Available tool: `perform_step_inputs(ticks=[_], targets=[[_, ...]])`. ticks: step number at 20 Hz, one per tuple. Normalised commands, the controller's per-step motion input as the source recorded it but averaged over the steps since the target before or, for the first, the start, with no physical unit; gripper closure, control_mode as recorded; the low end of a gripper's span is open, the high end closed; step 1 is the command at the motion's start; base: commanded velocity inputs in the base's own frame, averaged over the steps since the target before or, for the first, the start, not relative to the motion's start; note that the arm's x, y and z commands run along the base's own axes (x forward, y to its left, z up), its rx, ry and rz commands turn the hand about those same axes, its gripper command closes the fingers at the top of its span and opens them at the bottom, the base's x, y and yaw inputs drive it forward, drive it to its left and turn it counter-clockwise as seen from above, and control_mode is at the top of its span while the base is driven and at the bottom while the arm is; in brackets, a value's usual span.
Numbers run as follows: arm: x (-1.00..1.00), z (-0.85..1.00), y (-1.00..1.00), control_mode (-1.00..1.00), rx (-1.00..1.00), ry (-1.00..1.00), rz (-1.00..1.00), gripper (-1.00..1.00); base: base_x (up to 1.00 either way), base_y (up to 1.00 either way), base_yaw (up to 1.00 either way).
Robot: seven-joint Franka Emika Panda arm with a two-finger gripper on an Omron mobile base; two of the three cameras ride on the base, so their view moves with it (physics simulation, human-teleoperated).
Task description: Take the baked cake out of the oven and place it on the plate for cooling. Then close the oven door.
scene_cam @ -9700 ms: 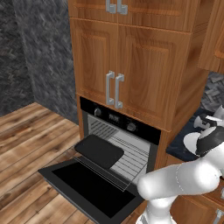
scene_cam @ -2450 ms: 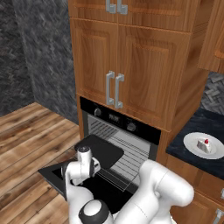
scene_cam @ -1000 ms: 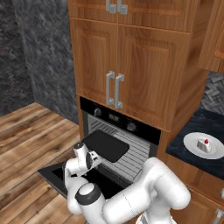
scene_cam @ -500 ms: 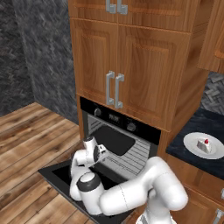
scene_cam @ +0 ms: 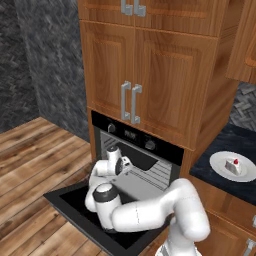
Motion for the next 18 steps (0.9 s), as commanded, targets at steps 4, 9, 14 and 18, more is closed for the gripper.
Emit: perform_step_inputs(ticks=[4,9,14,18], targets=[[0.21,0.01,-0.23,-1.0,0.0,0.0,0.0,-1.0,0.0,0.0,0.0],[-0.45,0.29,0.1,-1.0,0.0,-0.04,0.0,-1.0,0.0,0.0,0.0],[-0.96,0.49,0.48,-1.0,0.0,-0.06,0.0,-1.0,0.0,0.0,0.0],[-1.0,0.57,0.65,-1.0,0.0,-0.06,0.0,-1.0,0.0,0.0,0.0]])
